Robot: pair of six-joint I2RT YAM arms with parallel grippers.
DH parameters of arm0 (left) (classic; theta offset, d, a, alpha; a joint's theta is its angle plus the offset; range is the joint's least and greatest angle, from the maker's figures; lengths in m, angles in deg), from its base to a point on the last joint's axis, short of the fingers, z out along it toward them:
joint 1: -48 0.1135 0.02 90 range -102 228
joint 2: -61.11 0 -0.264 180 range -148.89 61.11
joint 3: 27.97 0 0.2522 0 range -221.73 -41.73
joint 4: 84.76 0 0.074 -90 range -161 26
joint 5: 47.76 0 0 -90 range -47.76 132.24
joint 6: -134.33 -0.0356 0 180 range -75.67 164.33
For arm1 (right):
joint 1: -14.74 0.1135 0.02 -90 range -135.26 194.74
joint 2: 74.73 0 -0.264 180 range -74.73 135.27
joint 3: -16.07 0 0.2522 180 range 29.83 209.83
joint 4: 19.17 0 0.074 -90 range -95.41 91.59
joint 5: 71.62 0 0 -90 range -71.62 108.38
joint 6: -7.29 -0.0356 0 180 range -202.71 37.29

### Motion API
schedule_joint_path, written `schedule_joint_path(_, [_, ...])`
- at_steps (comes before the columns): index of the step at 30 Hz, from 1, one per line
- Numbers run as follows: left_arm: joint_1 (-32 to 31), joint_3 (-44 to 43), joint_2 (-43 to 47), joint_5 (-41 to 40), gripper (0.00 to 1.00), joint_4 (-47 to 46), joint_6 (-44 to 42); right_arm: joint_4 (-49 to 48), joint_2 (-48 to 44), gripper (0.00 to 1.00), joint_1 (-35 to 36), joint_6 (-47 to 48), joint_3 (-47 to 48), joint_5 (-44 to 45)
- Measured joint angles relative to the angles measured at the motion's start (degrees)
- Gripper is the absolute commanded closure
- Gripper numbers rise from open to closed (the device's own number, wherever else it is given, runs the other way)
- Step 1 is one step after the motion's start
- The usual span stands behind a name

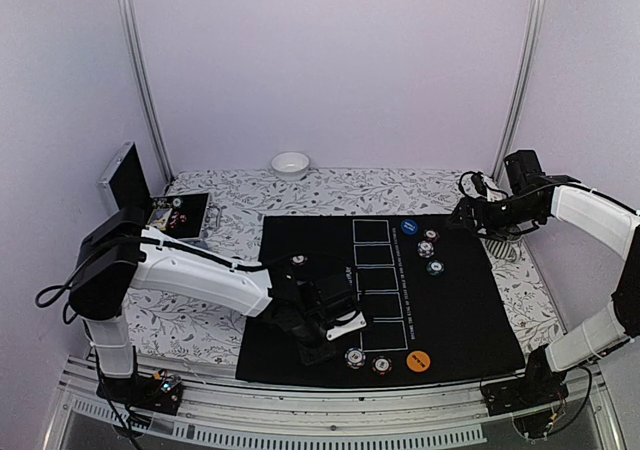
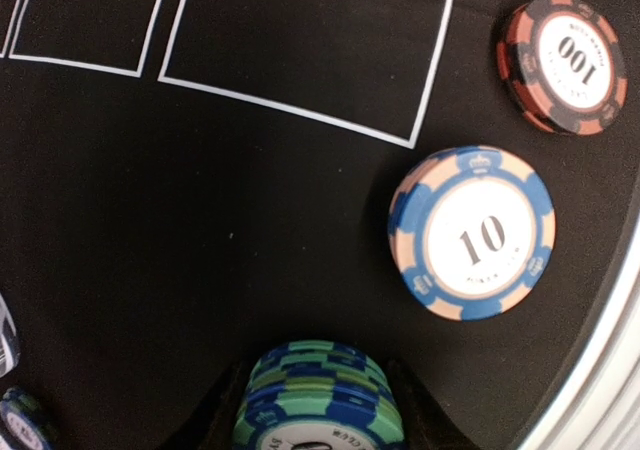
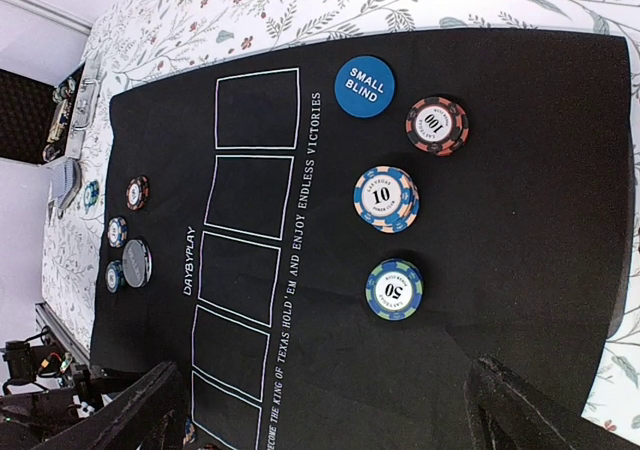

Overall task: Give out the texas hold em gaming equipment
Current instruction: Place the poker chips pile at the big blind area.

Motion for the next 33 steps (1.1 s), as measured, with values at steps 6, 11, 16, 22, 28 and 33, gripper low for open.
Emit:
schedule_joint_path(6, [0.3, -0.3, -0.3, 0.5, 0.44, 0.2, -0.4, 0.0, 0.0, 0.01, 0.0, 0.2, 0.0, 0.0])
schedule_joint_path(11, [0.7, -0.3, -0.3, 0.2, 0.40, 0.2, -0.7, 0.0, 0.0, 0.01, 0.0, 0.3, 0.0, -0.2])
schedule_joint_path(16, [0.9, -0.4, -0.3, 0.2, 0.30, 0.3, -1.1, 0.0, 0.0, 0.01, 0.0, 0.4, 0.0, -0.2])
schedule_joint_path(22, [1.4, -0.6, 0.0, -0.4, 0.02, -0.5, -1.9, 0.0, 0.0, 0.01, 0.0, 0.4, 0.0, -0.2])
schedule_joint_path(28, [1.6, -0.3, 2.0, -1.5, 0.02, -1.9, -1.6, 0.0, 0.0, 0.01, 0.0, 0.4, 0.0, -0.2])
schedule_joint_path(33, [1.6, -0.3, 5.2, -4.8, 0.02, -0.2, -1.9, 0.0, 0.0, 0.01, 0.0, 0.4, 0.0, -0.3])
